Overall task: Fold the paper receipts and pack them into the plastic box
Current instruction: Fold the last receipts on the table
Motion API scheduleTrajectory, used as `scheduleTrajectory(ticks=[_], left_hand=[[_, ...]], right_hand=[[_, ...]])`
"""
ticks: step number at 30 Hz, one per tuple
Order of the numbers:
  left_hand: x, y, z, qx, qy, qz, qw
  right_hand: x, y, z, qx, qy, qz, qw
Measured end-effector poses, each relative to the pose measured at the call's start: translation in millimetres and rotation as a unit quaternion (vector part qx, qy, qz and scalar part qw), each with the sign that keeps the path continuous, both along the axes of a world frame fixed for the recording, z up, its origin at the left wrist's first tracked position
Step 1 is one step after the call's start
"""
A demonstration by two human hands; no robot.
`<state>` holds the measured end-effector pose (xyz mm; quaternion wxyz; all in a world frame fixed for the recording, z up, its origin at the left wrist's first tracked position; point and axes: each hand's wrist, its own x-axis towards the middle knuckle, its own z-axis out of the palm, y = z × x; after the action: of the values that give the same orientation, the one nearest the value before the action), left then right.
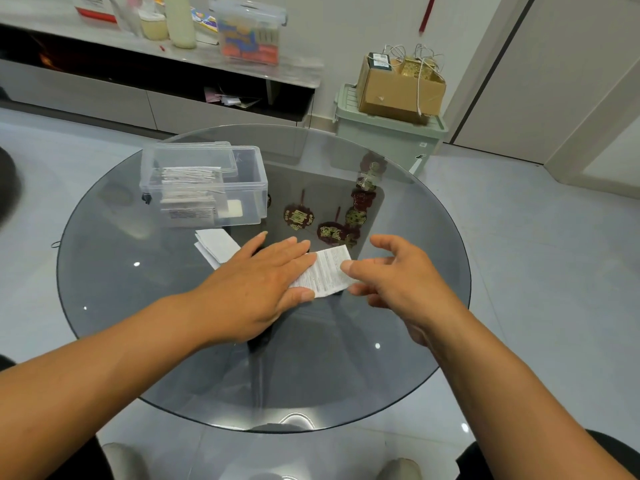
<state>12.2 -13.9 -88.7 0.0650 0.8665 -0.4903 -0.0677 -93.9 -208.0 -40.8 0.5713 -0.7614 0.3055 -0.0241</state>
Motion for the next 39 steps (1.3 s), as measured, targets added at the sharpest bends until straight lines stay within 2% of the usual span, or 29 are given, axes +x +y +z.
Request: scheduleTrajectory(ticks=[2,5,8,10,11,12,13,14,15,18,20,22,24,26,28,31,33,37,39], left_hand=[[0,-3,2,-0.045,-0.015,0.011,0.999],[-5,-6,3,-0.126,-0.125,-0.018,0.984],[-10,-7,4,-0.109,-0.09,0.008,0.99],[-7,-4,4,-0.139,-0.064,0.012,0.988],[-5,-1,6,-0.154,-0.04,0.012,0.987],[-1,1,8,-0.161,-0.013,0.016,0.987],[2,1,10,-0.165,0.017,0.026,0.986],[3,2,13,-0.171,0.053,0.045,0.983],[4,3,16,-0.181,0.087,0.074,0.977],[7,9,19,-0.24,0.154,0.131,0.949],[9,14,21,-0.239,0.155,0.128,0.95],[11,22,23,-0.181,0.106,0.1,0.973],[10,30,29,-0.083,0.009,0.045,0.996],[8,37,32,-0.018,-0.053,-0.001,0.998],[3,41,33,0.01,-0.071,-0.007,0.997],[0,41,21,-0.025,-0.069,-0.009,0.997],[-2,37,17,-0.054,-0.058,-0.007,0.997],[1,35,13,-0.077,-0.041,-0.005,0.996],[3,34,19,-0.126,-0.05,0.001,0.991]], right_hand=[[0,3,-3,0.021,-0.015,-0.014,1.0],[4,5,-10,0.053,-0.013,-0.029,0.998],[10,5,-11,0.156,-0.032,-0.05,0.986],[11,8,-12,0.184,-0.041,-0.022,0.982],[10,12,-14,0.129,-0.047,0.01,0.991],[10,16,-18,0.013,-0.057,0.052,0.997],[9,20,-21,-0.115,-0.075,0.099,0.986],[8,24,-25,-0.224,-0.095,0.149,0.958],[8,28,-29,-0.296,-0.097,0.19,0.931],[10,35,-34,-0.404,-0.042,0.253,0.878],[10,39,-35,-0.468,-0.024,0.262,0.844],[11,43,-33,-0.497,-0.003,0.267,0.826],[13,45,-30,-0.501,0.019,0.275,0.82],[16,43,-27,-0.464,0.027,0.272,0.843],[18,42,-25,-0.385,0.014,0.236,0.892],[19,41,-22,-0.298,-0.005,0.14,0.944],[21,40,-17,-0.218,0.006,0.112,0.969],[29,43,-12,-0.099,0.034,0.109,0.988],[30,42,-12,-0.072,0.018,0.098,0.992]])
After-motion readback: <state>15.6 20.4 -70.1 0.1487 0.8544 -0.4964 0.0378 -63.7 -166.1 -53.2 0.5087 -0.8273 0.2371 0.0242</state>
